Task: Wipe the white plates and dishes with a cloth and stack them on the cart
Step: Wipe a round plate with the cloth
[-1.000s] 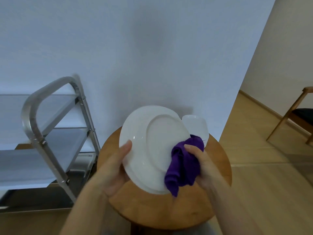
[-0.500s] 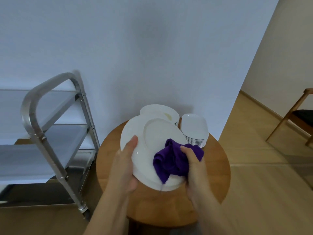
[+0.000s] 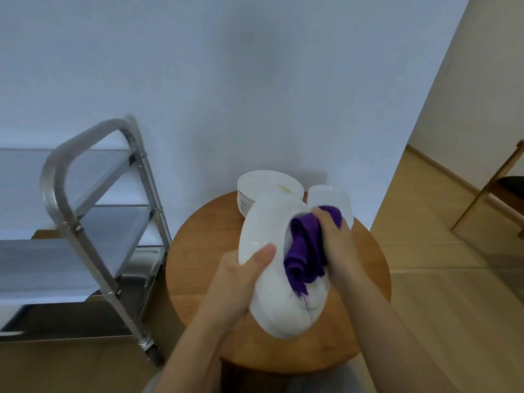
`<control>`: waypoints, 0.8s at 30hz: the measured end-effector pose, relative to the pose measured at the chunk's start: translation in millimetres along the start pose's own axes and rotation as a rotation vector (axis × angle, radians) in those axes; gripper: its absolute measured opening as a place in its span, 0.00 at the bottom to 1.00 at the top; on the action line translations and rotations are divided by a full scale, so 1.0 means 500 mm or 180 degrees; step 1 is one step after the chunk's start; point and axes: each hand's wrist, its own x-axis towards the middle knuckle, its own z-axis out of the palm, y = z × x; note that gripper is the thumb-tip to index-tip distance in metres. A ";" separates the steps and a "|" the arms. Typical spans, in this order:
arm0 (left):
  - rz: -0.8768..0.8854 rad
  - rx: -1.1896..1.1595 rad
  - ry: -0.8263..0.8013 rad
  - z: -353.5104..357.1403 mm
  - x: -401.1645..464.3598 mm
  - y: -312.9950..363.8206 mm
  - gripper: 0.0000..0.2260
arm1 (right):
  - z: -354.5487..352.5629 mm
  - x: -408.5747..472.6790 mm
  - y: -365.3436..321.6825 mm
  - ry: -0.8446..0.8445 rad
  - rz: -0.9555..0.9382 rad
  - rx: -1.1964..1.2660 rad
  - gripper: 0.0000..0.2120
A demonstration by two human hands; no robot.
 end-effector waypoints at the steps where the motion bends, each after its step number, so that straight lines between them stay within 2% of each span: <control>1: -0.0002 -0.0002 0.0002 0.001 0.003 0.004 0.09 | 0.009 0.003 -0.010 -0.0084 -0.0269 -0.0300 0.11; 4: 0.0043 -0.0095 0.0179 0.000 0.019 0.009 0.07 | 0.035 -0.015 -0.021 -0.0564 -0.1020 -0.0675 0.17; 6: 0.0096 -0.0115 0.0330 -0.002 0.027 0.016 0.07 | 0.048 -0.028 -0.013 -0.0859 -0.1107 -0.0722 0.24; 8: 0.0105 -0.0145 0.0543 -0.005 0.033 0.012 0.10 | 0.056 -0.035 -0.007 -0.0975 -0.1057 -0.0814 0.26; 11: 0.0110 -0.0226 0.0893 -0.002 0.037 0.005 0.13 | 0.066 -0.047 -0.012 -0.1070 -0.1040 -0.1099 0.20; 13: 0.0157 -0.0262 0.1130 0.000 0.039 0.001 0.11 | 0.080 -0.071 -0.010 -0.1099 -0.1254 -0.1283 0.18; 17: 0.0043 -0.0132 0.1499 -0.020 0.039 -0.004 0.15 | 0.108 -0.131 0.016 -0.0911 -0.2280 -0.2002 0.28; 19: -0.0092 -0.0503 0.1637 -0.036 0.038 -0.004 0.14 | 0.087 -0.131 0.044 -0.0774 -0.2516 -0.2027 0.28; 21: -0.0097 -0.0934 0.1659 -0.055 0.032 0.003 0.17 | 0.052 -0.118 0.079 -0.0728 -0.2388 -0.1927 0.27; 24: 0.0069 -0.0805 0.1464 -0.076 0.020 0.011 0.19 | 0.023 -0.091 0.104 -0.0837 -0.1307 -0.1094 0.23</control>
